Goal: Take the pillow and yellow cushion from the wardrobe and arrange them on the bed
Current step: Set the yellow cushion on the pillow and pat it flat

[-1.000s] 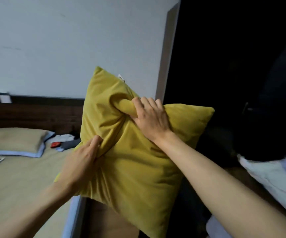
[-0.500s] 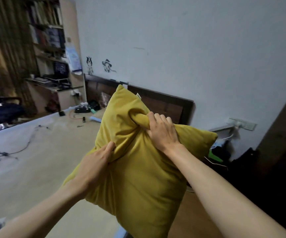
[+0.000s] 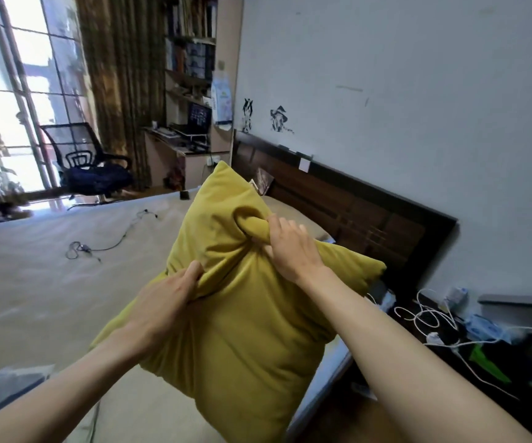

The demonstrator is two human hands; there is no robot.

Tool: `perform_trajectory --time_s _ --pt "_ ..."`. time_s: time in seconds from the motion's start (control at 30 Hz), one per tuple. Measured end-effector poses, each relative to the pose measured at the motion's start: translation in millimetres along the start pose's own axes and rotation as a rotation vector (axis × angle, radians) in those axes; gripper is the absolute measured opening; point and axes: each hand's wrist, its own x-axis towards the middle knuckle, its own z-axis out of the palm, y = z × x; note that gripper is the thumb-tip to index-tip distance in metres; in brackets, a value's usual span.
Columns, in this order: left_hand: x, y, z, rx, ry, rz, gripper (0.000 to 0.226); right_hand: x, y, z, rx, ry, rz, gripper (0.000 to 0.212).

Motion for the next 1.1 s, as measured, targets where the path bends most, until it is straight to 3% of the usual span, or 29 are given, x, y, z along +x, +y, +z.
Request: perform_trajectory --time_s 0.53,0.73,1.1 --pt "147 -34 76 0.109 0.034 -0.050 0.035 120 108 85 -0.002 -0.060 -0.037 0.047" --pt "241 -20 152 0.110 -0.001 -0.099 0.038 149 218 149 0.035 -0.070 -0.022 0.051" --pt "463 57 338 0.118 -0.077 -0.263 0.032 231 485 271 0.108 -0.189 -0.083 0.052"
